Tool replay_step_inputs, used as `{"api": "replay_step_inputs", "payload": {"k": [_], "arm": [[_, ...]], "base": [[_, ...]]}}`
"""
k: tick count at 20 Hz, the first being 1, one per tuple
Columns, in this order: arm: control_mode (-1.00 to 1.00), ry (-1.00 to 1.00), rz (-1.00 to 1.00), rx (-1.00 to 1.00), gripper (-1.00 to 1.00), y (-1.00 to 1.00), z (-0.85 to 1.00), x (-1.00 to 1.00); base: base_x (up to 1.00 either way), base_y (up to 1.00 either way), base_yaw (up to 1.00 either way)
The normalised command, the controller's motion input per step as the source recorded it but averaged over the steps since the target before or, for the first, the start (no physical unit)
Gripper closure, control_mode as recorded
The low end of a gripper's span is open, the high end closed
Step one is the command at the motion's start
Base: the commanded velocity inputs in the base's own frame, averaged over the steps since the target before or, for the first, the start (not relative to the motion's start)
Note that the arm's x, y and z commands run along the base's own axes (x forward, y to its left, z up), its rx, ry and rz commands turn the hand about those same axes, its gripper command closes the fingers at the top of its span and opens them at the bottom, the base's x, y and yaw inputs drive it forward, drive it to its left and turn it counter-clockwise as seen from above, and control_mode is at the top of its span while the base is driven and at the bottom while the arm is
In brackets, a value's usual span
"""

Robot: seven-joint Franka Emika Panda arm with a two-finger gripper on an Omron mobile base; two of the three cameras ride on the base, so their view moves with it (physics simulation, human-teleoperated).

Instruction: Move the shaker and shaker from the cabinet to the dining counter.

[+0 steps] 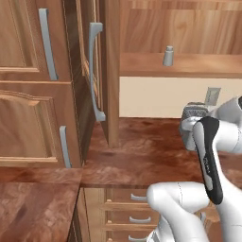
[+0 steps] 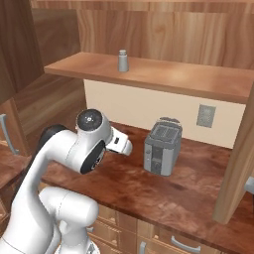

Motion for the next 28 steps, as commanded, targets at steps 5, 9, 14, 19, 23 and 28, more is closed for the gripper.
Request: {"api": "replay_step_inputs", "payload": {"k": [5,9,14,19,23,28], "arm": [[-1.0,-0.3,0.05,0.0,-1.0,0.04,0.19,-0.1],[-1.0,-0.09,0.0,0.0,-1.0,0.11,0.33,-0.02],[-1.0,0.11,-0.01,-0.04,-1.0,0.09,0.44,-0.01],[-1.0,0.24,-0.02,-0.08,-1.0,0.02,0.47,-0.04],[-1.0,0.18,-0.1,-0.05,-1.0,0.0,0.39,-0.04],[-1.0,0.0,-0.05,-0.1,-1.0,-0.01,0.31,-0.05]], "base": [[0.0,0.0,0.0],[0.0,0.0,0.0],[0.0,0.0,0.0],[0.0,0.0,0.0],[0.0,0.0,0.0],[0.0,0.0,0.0]]}}
